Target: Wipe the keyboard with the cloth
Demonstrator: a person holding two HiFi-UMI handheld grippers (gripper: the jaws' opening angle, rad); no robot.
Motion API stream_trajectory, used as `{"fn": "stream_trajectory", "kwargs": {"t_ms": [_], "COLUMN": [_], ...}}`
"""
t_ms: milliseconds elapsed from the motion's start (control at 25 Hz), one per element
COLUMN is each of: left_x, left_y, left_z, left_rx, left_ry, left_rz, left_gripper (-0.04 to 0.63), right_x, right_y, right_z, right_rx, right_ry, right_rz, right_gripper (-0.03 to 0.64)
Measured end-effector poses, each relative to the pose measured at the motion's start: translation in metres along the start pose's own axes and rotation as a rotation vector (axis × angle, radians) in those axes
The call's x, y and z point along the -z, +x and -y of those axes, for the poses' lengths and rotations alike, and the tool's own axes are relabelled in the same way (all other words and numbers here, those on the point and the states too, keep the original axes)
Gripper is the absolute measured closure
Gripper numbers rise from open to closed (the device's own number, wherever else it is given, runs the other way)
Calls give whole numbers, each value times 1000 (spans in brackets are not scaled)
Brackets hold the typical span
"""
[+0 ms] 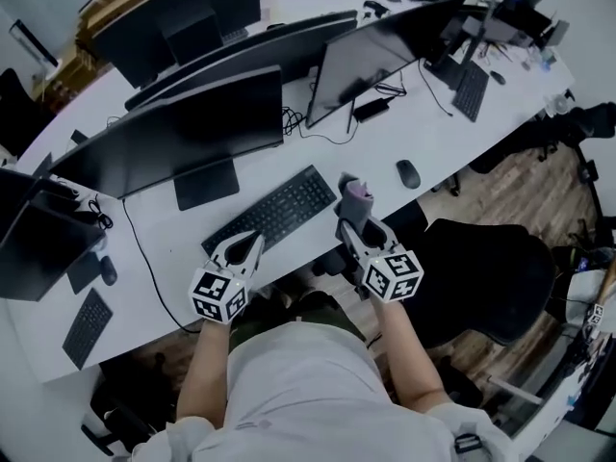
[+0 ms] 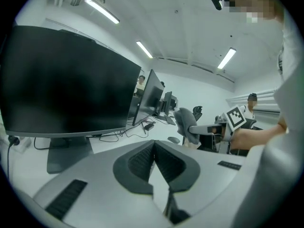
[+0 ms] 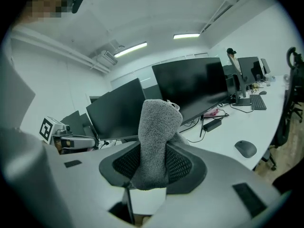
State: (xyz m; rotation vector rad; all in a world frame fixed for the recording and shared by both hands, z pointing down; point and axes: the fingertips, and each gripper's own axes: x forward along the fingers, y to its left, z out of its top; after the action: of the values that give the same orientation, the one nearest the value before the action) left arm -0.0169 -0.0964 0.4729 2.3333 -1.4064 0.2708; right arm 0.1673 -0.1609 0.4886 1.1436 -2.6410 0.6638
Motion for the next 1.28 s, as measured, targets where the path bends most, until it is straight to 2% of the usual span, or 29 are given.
{"fn": "stream_trajectory", "kwargs": {"t_ms": [320, 600, 1280], "left_x": [24, 43, 83], "left_y": [-32, -51, -73], "left_z": [-59, -98, -145], "left_rx": [-54, -68, -106], "left_ry": [-58, -97, -172], "left_rz": [-51, -80, -155], "left_gripper": [594, 594, 594], "right_x": [25, 46, 82], "right_y": [57, 112, 201], "right_z": [8, 23, 72], "right_rx": [56, 109, 210], "right_ry": [2, -5, -51], "right_rz": [-97, -155, -273], "right_gripper": [462, 462, 462]}}
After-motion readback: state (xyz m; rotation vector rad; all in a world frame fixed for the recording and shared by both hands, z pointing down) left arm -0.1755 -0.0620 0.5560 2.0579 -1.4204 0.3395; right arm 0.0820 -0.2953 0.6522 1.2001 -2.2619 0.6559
